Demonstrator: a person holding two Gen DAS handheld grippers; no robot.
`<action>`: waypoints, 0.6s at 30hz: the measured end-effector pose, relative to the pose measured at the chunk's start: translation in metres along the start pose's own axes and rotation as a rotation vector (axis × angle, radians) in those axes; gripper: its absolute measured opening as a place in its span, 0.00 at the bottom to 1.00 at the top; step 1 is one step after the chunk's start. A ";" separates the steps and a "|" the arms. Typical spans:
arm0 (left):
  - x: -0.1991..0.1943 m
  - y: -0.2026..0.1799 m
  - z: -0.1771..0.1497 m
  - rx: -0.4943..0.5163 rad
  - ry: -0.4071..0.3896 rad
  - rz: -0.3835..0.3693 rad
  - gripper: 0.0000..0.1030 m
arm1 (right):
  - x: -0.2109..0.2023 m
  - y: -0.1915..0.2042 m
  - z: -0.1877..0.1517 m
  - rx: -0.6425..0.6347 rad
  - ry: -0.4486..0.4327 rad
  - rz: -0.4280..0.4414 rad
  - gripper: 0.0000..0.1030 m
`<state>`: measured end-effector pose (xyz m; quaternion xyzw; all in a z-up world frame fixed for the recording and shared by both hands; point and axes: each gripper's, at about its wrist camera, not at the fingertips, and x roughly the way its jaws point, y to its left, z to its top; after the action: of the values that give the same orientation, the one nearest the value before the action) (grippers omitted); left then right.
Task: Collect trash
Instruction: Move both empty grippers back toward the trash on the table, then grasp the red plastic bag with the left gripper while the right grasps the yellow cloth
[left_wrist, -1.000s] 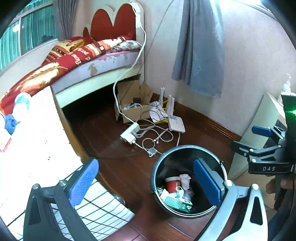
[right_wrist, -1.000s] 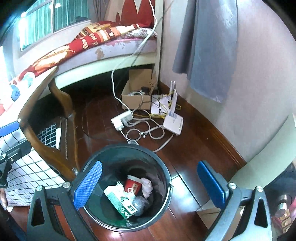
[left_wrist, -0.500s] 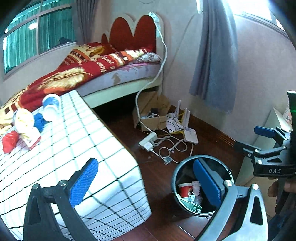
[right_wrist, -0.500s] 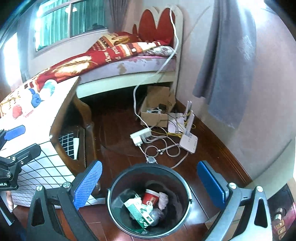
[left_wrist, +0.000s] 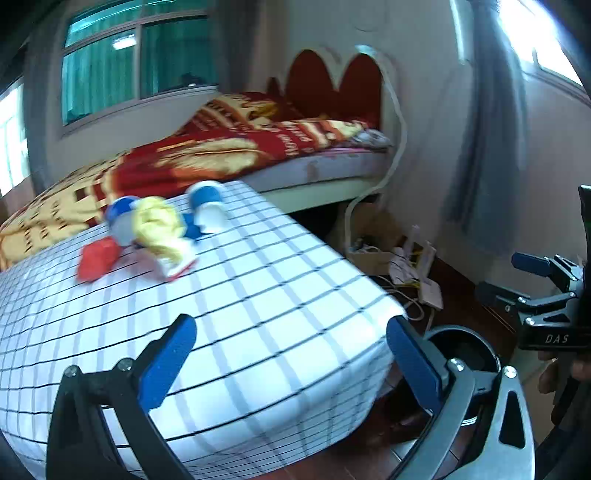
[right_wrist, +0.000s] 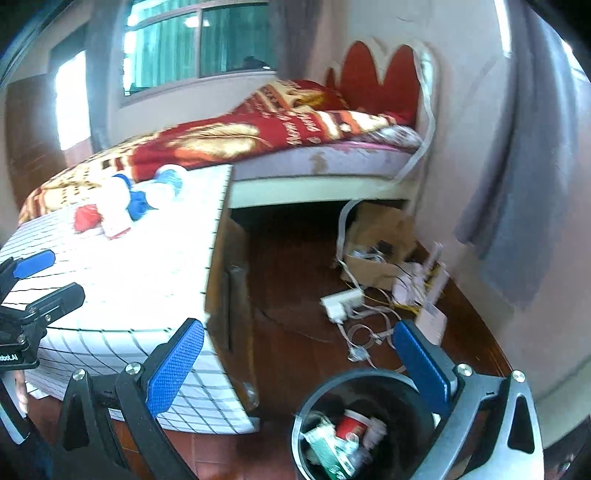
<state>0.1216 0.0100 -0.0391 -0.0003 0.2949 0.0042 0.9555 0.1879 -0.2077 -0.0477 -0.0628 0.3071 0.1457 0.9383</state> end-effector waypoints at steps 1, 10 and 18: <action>-0.002 0.010 -0.001 -0.013 0.000 0.014 1.00 | 0.003 0.012 0.006 -0.015 -0.008 0.028 1.00; -0.016 0.115 -0.010 -0.133 0.010 0.174 0.98 | 0.036 0.112 0.054 -0.147 -0.016 0.175 1.00; -0.002 0.193 -0.003 -0.201 0.025 0.277 0.93 | 0.076 0.201 0.096 -0.271 -0.040 0.286 0.94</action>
<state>0.1165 0.2029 -0.0402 -0.0552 0.3020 0.1654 0.9372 0.2372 0.0214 -0.0211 -0.1415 0.2716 0.3189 0.8970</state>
